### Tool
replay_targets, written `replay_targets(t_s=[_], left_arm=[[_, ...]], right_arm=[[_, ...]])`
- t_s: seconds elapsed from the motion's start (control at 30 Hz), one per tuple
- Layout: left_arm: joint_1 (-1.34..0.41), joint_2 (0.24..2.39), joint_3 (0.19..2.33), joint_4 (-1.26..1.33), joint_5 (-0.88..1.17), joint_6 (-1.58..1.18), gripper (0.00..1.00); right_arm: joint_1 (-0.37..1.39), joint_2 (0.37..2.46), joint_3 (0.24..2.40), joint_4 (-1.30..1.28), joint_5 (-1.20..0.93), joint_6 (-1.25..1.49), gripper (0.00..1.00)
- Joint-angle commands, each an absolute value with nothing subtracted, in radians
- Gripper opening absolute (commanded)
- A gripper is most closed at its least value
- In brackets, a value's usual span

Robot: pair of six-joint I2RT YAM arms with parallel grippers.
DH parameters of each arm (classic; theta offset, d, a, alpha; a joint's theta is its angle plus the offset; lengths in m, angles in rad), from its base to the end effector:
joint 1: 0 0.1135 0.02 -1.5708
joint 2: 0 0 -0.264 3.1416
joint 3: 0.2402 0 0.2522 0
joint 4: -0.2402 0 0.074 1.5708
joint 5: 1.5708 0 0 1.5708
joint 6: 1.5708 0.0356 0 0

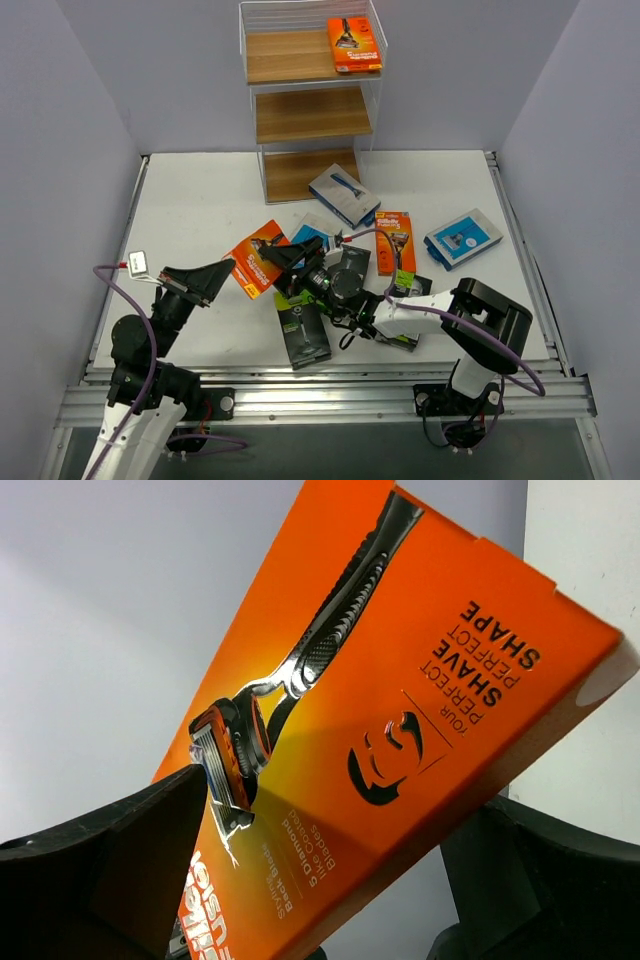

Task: Place and organize the shaving razors onto the shelf
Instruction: Pass the shaving razor from the left arm to the right

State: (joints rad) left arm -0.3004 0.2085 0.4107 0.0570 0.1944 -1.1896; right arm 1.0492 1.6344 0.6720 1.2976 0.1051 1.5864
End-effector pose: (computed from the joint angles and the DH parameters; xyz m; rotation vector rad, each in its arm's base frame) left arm 0.0886 -0.0347 0.3040 -0.4555 1.3812 -1.3748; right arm 0.1673 0.2837 0.2462 0.5350 1.5005 2.1437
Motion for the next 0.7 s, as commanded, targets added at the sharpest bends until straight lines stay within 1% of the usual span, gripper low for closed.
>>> replay_targets(t_s=[0.0, 0.03, 0.07, 0.13, 0.17, 0.23, 0.27, 0.3, 0.33, 0.43, 0.47, 0.57, 0.67], left_arm=[[-0.308, 0.184, 0.408, 0.086, 0.216, -1.216, 0.02], [-0.31, 0.183, 0.41, 0.077, 0.216, -1.212, 0.02], [-0.311, 0.18, 0.411, 0.063, 0.215, -1.204, 0.02], [-0.314, 0.175, 0.428, 0.009, 0.209, -1.164, 0.02], [-0.314, 0.169, 0.439, -0.041, 0.193, -1.146, 0.02], [-0.314, 0.161, 0.463, -0.135, 0.177, -1.103, 0.02], [-0.314, 0.158, 0.471, -0.165, 0.167, -1.094, 0.02], [-0.314, 0.153, 0.472, -0.193, 0.163, -1.082, 0.02], [-0.314, 0.153, 0.474, -0.199, 0.161, -1.078, 0.02], [-0.314, 0.15, 0.468, -0.216, 0.167, -1.086, 0.04], [-0.314, 0.152, 0.462, -0.216, 0.172, -1.089, 0.17], [-0.314, 0.17, 0.48, -0.262, 0.178, -1.059, 0.45], [-0.314, 0.198, 0.52, -0.327, 0.179, -0.968, 0.67]], right_arm=[[1.057, 1.605, 0.712, 1.753, 0.135, 1.592, 0.83], [1.058, 1.597, 0.712, 1.744, 0.137, 1.588, 0.79], [1.057, 1.591, 0.712, 1.735, 0.14, 1.583, 0.72], [1.057, 1.572, 0.712, 1.703, 0.141, 1.569, 0.65], [1.057, 1.568, 0.715, 1.692, 0.138, 1.565, 0.55], [1.058, 1.554, 0.713, 1.675, 0.137, 1.554, 0.45], [1.057, 1.552, 0.71, 1.675, 0.137, 1.543, 0.34], [1.057, 1.552, 0.71, 1.677, 0.135, 1.542, 0.29], [1.057, 1.555, 0.709, 1.683, 0.133, 1.54, 0.21], [1.055, 1.577, 0.724, 1.697, 0.104, 1.535, 0.13], [1.054, 1.58, 0.73, 1.695, 0.092, 1.534, 0.08], [1.048, 1.585, 0.745, 1.675, 0.052, 1.534, 0.02], [1.039, 1.56, 0.747, 1.606, 0.023, 1.505, 0.0]])
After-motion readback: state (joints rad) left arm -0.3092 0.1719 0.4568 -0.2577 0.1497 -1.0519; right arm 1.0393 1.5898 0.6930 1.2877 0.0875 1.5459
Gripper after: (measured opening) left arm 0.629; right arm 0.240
